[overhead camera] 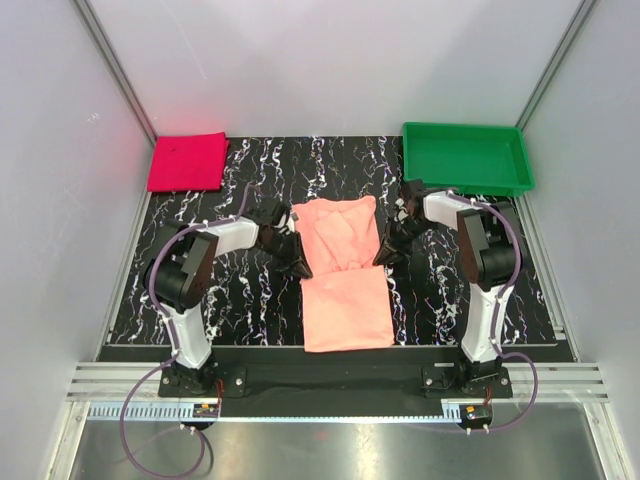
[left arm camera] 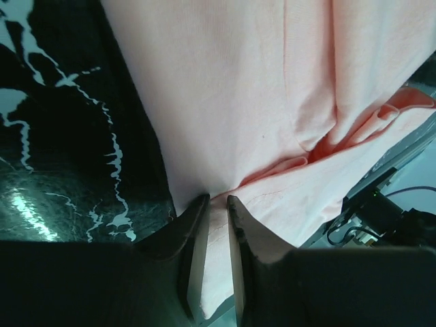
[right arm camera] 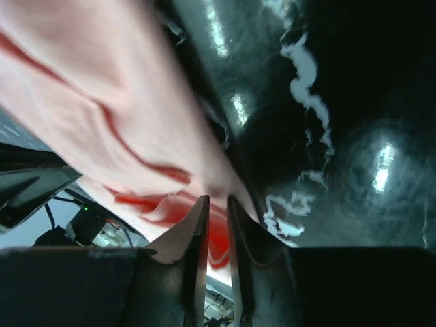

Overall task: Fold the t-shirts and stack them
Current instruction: Fold the tshirt

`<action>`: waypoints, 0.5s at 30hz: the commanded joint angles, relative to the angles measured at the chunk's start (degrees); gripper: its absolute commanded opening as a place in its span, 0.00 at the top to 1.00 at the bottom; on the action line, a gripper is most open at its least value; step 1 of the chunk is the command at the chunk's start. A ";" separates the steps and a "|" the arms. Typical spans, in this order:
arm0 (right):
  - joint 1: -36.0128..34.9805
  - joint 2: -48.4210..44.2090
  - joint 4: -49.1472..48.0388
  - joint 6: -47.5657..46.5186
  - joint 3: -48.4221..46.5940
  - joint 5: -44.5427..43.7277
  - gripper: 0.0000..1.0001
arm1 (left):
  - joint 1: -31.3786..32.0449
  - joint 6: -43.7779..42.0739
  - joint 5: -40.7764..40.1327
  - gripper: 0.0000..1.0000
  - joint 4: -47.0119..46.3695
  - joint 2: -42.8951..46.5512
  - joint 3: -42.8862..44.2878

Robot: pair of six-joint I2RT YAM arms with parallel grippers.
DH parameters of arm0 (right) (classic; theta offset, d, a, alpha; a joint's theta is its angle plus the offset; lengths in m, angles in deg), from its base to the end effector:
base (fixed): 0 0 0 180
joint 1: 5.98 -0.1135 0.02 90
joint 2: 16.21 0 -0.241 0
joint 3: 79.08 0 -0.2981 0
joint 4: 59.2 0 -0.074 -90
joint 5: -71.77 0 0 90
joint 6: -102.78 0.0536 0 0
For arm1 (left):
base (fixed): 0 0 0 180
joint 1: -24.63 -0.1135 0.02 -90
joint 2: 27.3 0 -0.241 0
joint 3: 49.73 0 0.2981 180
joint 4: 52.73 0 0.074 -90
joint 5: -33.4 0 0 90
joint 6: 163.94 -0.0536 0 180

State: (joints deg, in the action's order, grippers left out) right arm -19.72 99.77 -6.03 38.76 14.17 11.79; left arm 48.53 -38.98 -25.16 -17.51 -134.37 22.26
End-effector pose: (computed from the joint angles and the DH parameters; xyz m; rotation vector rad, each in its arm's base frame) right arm 0.3838 0.1214 0.0652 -0.2645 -2.9644 -0.8176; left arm 0.3316 -0.1775 0.0598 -0.1411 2.9566 -0.9770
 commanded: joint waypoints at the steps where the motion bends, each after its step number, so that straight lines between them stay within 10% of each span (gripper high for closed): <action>1: -0.24 2.92 -2.71 0.22 -0.10 -1.81 0.77 | -1.22 -2.26 -5.59 0.76 -1.21 -2.62 -0.44; 15: -4.02 10.85 5.97 -0.13 -20.57 -3.29 0.67 | -7.64 -12.01 -12.01 0.71 10.39 0.17 10.81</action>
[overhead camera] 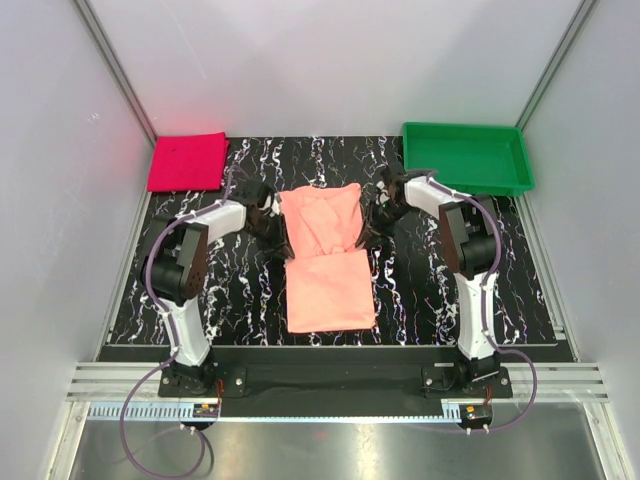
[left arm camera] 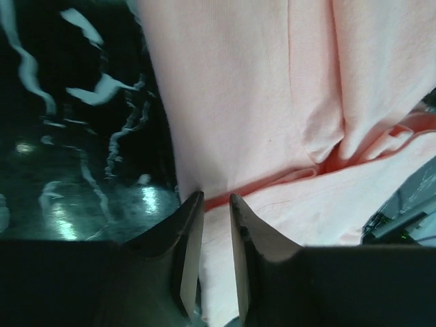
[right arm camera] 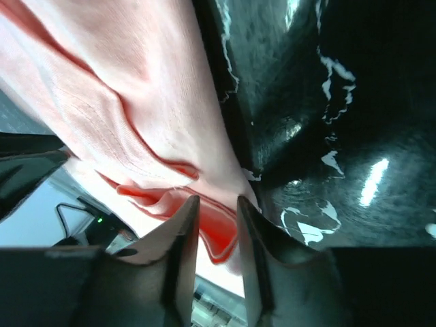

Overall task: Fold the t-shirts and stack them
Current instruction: Fold the tshirt

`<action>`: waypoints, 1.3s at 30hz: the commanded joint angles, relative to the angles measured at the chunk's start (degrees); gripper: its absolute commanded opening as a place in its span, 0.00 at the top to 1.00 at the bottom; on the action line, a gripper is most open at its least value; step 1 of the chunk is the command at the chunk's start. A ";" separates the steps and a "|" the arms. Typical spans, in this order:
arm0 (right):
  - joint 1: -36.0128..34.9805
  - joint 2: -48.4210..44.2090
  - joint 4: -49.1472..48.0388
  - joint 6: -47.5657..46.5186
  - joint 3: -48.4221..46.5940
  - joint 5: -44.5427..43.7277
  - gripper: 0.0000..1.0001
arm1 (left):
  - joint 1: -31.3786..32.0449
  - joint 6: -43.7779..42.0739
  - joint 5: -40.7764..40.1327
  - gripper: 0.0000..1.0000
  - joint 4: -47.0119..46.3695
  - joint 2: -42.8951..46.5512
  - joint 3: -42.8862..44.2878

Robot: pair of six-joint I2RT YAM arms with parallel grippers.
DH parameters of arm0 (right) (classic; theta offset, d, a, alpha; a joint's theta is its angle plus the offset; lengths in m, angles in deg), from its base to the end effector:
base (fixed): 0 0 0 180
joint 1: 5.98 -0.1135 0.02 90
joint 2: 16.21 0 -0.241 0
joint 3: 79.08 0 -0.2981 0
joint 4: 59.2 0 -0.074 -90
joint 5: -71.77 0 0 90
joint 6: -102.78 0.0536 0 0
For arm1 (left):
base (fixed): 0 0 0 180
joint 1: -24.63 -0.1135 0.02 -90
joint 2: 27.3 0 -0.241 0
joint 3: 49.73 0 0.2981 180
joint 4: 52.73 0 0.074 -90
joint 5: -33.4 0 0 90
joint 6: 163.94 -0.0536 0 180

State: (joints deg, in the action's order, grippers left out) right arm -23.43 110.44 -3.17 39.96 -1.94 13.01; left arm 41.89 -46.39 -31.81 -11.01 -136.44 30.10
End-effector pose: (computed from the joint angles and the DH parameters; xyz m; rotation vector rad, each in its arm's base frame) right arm 0.4284 0.1638 0.0687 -0.1782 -2.9663 -0.8688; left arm 0.3742 -0.1398 0.0792 -0.1541 2.8997 -0.7744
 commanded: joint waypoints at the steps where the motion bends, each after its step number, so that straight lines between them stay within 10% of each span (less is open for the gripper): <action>1: -0.21 -0.35 5.65 -2.04 -5.69 -6.61 0.63 | -1.00 -5.83 -7.03 0.64 4.78 3.66 3.75; 7: 0.40 -10.18 11.99 -7.05 -0.55 -16.99 0.38 | -0.91 -5.50 -9.77 0.33 10.41 19.28 0.60; 19: -6.35 -35.59 3.22 1.62 32.95 -4.63 0.27 | 9.71 19.08 -0.89 0.35 -1.00 46.20 -36.65; 39: -8.30 -40.08 -15.67 10.96 52.48 -1.72 0.29 | 19.57 35.82 -11.35 0.44 -8.83 41.29 -45.37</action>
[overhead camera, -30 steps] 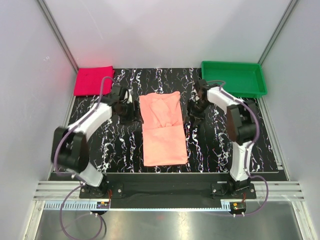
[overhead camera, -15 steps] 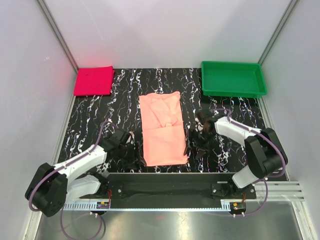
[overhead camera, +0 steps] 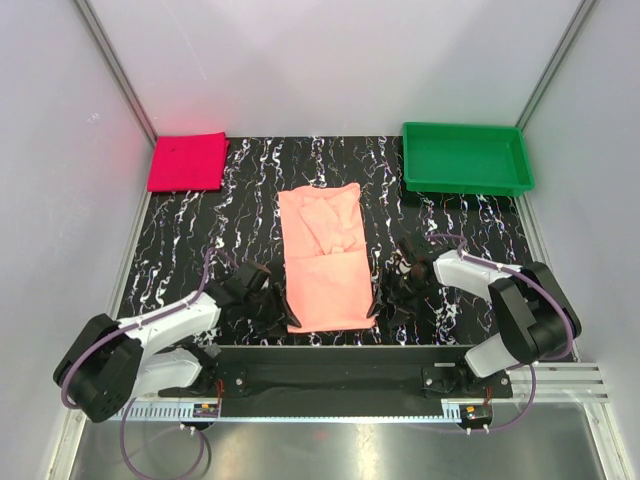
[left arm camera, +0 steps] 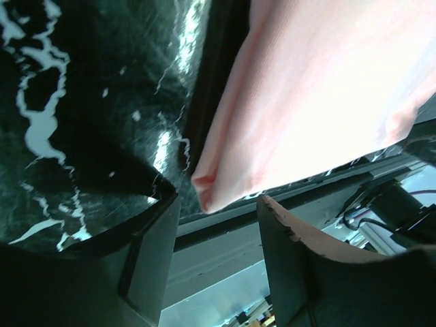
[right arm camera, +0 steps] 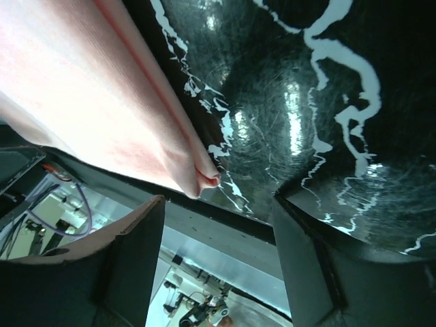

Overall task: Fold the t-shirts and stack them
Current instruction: Fold the tshirt

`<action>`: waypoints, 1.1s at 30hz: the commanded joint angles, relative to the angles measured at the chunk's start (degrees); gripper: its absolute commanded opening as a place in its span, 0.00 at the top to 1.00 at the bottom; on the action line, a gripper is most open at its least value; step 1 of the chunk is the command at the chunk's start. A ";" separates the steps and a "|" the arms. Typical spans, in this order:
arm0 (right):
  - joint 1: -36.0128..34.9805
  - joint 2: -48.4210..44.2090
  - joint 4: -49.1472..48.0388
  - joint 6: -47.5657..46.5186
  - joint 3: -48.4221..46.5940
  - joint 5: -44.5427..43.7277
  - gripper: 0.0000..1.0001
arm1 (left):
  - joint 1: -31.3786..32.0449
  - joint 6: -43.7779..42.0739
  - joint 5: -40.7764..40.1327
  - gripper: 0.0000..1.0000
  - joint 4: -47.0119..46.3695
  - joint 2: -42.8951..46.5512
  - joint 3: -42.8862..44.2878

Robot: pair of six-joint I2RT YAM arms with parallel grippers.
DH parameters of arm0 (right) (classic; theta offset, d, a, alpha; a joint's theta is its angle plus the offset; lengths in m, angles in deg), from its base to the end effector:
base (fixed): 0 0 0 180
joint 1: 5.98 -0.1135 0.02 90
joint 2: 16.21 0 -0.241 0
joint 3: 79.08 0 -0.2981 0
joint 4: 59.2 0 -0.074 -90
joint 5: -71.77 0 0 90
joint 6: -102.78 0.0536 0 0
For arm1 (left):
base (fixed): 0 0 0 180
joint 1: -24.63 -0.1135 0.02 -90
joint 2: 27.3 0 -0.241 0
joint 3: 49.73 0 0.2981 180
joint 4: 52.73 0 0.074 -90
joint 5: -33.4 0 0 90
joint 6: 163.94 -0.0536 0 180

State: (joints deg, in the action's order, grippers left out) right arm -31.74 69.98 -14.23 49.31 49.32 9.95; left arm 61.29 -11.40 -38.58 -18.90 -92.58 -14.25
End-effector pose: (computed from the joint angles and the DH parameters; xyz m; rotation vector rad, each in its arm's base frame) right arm 0.2334 0.1407 0.0655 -0.2089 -2.9351 -0.7709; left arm 0.1773 -0.1527 0.0723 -0.5566 2.9142 -0.8336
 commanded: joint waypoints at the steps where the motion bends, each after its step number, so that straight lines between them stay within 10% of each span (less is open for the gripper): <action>1: -0.08 0.64 -5.15 2.13 1.40 1.61 0.29 | 0.16 1.00 -4.66 0.44 -1.21 -2.84 -1.03; 17: -1.22 1.00 -8.14 5.21 4.65 2.31 0.29 | 0.16 1.44 -3.70 0.90 -2.70 -1.26 0.02; 33: -1.14 -1.99 -23.77 20.49 15.11 4.95 0.30 | 0.16 4.60 0.35 0.93 0.28 2.87 8.20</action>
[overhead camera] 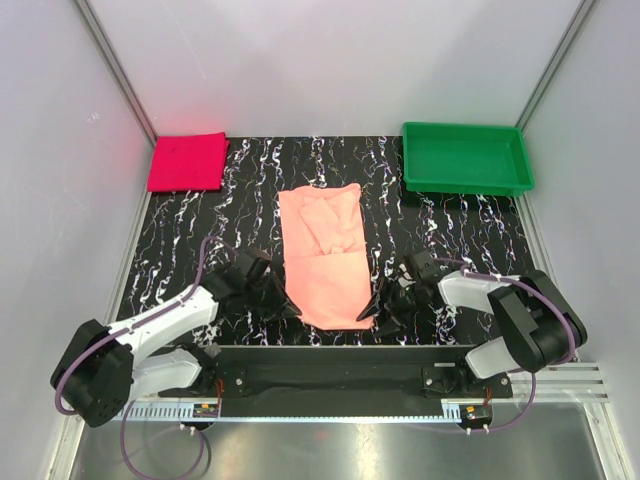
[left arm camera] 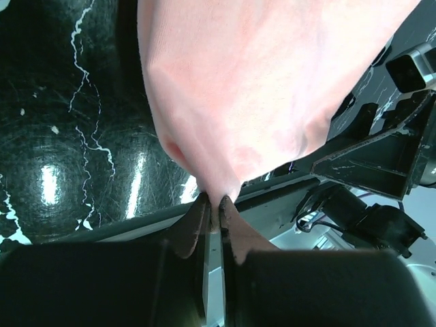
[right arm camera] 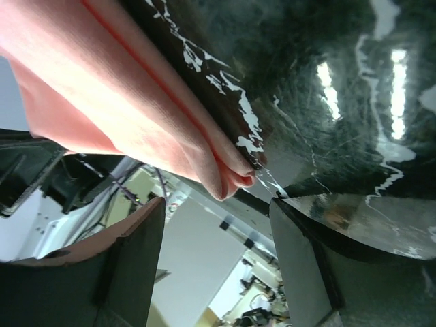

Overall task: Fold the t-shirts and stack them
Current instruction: Fold the tshirt

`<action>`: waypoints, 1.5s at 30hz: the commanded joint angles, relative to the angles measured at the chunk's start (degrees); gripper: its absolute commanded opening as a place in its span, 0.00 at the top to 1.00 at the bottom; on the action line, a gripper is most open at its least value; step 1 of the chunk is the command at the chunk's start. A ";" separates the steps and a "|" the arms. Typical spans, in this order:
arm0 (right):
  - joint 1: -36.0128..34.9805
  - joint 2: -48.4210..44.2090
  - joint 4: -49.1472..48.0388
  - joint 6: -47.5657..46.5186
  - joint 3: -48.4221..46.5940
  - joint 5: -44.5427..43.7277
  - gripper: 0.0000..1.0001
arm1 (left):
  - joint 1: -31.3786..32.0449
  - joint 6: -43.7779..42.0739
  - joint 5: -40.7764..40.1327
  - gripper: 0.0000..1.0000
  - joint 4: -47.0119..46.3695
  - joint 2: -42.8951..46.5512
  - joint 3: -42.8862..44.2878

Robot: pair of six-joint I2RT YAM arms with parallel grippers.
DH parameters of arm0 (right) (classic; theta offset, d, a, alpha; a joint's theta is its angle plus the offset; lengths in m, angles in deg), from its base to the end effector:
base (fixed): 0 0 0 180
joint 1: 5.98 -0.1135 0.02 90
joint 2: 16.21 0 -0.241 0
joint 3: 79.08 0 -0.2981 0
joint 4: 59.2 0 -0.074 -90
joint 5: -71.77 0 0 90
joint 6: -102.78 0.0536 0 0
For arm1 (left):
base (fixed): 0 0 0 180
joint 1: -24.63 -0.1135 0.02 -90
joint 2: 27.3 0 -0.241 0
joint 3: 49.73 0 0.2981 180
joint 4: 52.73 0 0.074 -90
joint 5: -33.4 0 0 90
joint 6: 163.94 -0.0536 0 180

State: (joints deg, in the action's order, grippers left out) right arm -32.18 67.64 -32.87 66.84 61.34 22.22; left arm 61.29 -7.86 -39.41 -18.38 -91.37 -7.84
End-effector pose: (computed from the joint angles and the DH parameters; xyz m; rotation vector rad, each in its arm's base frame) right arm 0.2052 0.1397 0.0368 -0.4914 -2.6972 -1.0722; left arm 0.1989 -0.1678 0.1133 -0.5997 2.7953 -0.9403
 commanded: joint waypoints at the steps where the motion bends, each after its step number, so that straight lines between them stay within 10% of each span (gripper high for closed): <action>1: -0.70 0.61 -6.18 3.76 3.53 -7.31 0.30 | 0.16 1.24 1.27 0.93 -0.24 1.93 1.71; 18: -0.70 -1.77 -12.26 14.49 10.04 -15.66 0.49 | 0.07 2.12 2.06 0.94 0.90 5.01 1.44; 27: -0.70 -3.68 -6.48 8.35 7.49 -15.40 1.00 | 0.07 0.36 1.71 0.99 3.36 6.33 -0.31; 45: -5.35 -23.28 15.33 2.53 6.08 -5.82 1.00 | 12.89 6.59 -0.58 1.00 11.09 18.63 -7.96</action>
State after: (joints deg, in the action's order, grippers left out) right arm -35.98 47.34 -23.06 69.18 66.69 15.00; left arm 71.02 -5.02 -39.00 -10.29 -75.18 -15.62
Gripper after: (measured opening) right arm 0.031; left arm 0.089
